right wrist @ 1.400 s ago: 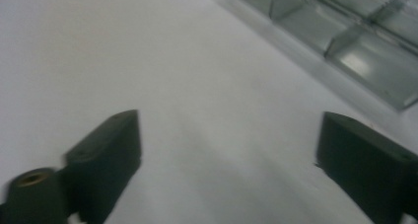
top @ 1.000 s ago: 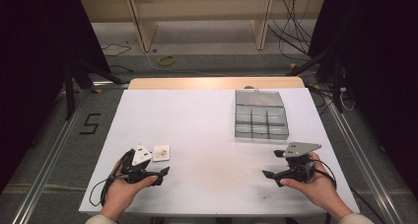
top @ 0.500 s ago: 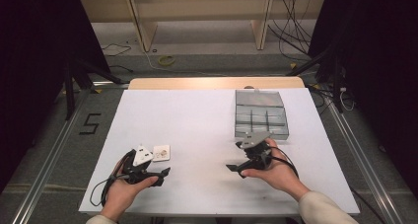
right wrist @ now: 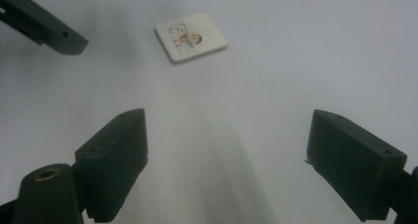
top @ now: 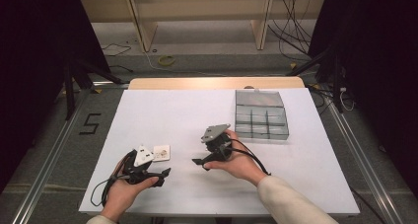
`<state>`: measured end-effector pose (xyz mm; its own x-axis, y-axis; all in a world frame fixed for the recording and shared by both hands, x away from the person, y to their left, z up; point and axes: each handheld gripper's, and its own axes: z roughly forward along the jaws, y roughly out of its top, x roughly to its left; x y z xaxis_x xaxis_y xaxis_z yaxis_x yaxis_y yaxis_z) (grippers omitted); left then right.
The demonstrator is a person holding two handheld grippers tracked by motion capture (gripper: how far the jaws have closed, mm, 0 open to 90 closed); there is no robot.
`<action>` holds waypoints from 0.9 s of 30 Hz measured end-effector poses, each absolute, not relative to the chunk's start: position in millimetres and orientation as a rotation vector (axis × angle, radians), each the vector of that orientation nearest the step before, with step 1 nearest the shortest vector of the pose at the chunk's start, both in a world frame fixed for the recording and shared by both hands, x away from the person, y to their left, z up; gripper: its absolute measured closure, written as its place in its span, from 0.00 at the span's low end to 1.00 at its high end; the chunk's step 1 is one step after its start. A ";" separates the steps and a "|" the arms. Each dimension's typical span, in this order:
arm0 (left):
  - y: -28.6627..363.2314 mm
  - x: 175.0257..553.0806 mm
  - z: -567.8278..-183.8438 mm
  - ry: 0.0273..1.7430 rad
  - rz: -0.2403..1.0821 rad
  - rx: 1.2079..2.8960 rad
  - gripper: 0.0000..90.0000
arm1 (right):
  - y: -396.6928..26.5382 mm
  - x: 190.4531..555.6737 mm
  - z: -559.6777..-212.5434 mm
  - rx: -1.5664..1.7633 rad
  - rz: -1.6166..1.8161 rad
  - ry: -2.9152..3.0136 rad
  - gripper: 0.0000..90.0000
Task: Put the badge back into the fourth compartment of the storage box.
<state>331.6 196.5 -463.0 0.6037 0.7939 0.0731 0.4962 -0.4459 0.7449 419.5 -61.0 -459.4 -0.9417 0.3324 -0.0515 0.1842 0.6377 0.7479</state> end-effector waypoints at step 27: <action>200.2 331.1 -464.2 1.037 0.547 2.137 0.20 | 60.8 458.1 -491.5 0.290 1.127 2.853 0.22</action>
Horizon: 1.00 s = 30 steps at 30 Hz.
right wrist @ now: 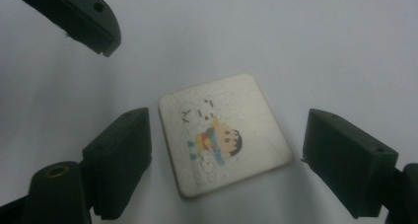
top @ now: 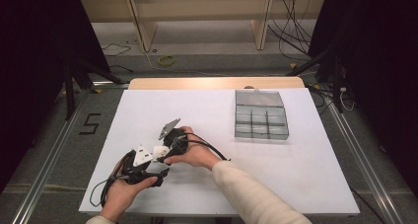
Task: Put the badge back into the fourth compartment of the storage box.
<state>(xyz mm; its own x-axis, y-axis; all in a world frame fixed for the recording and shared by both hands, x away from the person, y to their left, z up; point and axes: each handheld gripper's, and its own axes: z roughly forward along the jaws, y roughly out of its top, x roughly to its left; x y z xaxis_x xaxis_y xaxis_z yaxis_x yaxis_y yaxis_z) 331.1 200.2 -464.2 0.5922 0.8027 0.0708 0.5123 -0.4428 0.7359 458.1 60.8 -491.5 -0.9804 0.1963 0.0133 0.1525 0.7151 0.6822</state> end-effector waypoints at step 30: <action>203.8 330.6 -463.5 1.051 0.560 2.123 0.20 | 63.7 457.5 -489.1 0.242 1.048 2.873 0.38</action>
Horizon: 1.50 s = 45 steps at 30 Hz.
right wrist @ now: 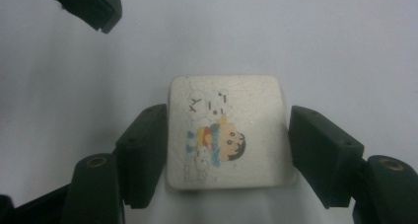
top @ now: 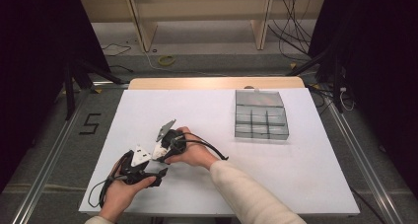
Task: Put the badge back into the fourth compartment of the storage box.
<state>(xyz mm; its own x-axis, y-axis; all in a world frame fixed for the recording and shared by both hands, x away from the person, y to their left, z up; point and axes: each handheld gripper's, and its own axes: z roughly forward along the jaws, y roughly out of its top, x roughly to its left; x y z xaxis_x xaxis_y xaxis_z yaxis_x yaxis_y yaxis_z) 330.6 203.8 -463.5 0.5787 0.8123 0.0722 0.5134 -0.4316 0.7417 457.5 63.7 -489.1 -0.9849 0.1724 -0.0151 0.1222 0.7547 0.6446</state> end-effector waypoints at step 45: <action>201.9 330.1 -462.3 1.069 0.579 2.109 0.21 | -100.9 453.2 -439.8 0.394 1.007 2.694 0.38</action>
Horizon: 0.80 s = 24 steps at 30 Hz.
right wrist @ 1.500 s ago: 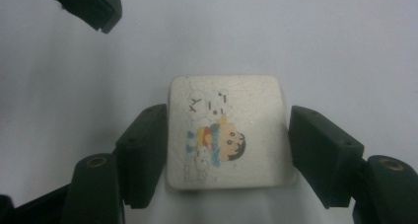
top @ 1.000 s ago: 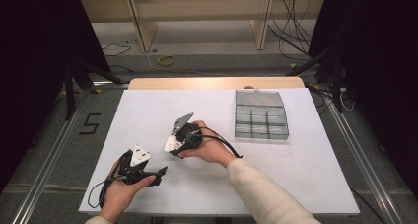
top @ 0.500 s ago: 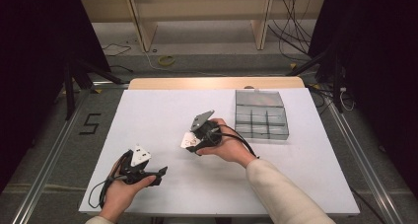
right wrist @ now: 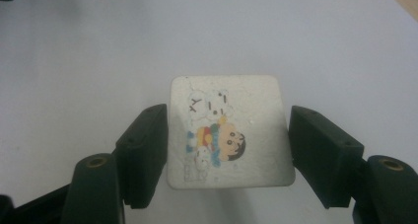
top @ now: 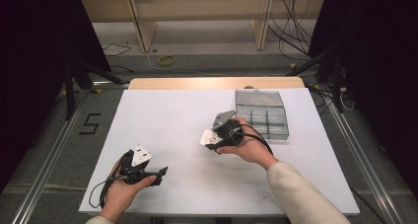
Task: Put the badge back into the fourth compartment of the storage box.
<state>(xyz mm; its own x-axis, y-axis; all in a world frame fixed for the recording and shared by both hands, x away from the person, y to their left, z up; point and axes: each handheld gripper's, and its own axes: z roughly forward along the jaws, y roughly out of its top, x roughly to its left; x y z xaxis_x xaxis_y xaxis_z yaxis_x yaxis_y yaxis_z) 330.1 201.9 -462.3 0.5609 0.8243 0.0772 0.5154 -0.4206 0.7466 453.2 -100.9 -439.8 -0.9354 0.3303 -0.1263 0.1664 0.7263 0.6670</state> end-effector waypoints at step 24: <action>200.9 330.5 -462.5 1.067 0.583 2.119 0.21 | -163.3 452.0 -429.1 0.579 1.038 2.589 0.38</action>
